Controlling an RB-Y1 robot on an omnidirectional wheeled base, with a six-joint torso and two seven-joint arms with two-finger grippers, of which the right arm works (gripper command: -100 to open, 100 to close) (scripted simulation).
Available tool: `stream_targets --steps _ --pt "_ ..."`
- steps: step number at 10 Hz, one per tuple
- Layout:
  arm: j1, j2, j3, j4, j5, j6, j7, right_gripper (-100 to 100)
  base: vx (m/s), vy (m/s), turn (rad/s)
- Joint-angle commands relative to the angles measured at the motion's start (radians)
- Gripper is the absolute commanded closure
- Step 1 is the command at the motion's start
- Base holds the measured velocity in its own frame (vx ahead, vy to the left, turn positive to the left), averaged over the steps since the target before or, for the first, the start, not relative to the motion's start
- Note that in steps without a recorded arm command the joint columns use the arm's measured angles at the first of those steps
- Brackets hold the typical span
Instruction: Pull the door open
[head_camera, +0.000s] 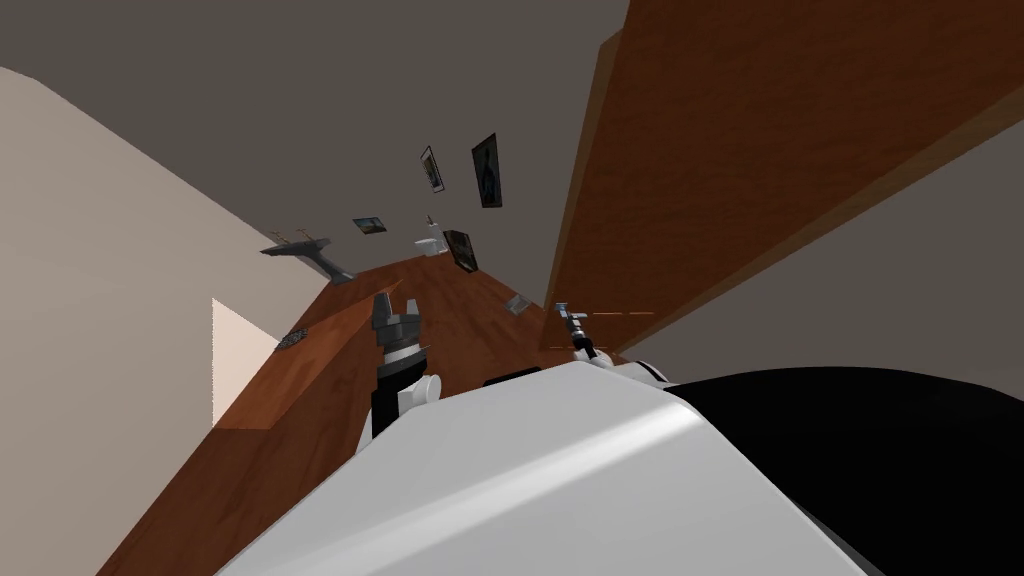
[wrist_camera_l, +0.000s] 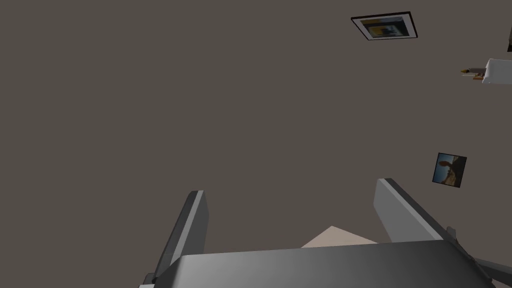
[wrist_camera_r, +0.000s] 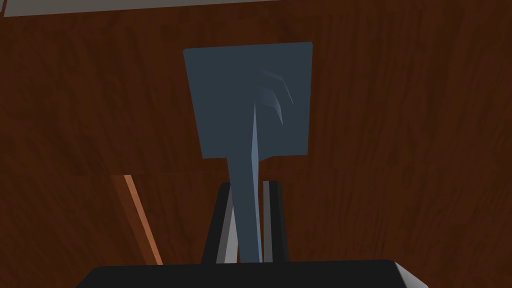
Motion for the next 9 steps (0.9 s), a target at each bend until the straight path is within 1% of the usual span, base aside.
stream_targets --steps 1,5,6,7,9 --pt "0.01 -0.008 0.016 -0.01 0.011 -0.009 -0.02 100 -0.2 -0.027 0.093" --pt "0.022 -0.026 0.049 -0.016 0.036 -0.029 -0.06 100 -0.216 -0.04 0.086" --pt "0.019 -0.024 0.043 -0.015 0.031 -0.025 -0.052 100 -0.096 -0.016 0.017" --pt "0.03 -0.031 0.058 -0.015 0.042 -0.037 -0.069 100 -0.111 -0.033 0.063" --pt "0.041 -0.043 0.077 -0.017 0.055 -0.057 -0.091 100 -0.218 -0.077 0.099"
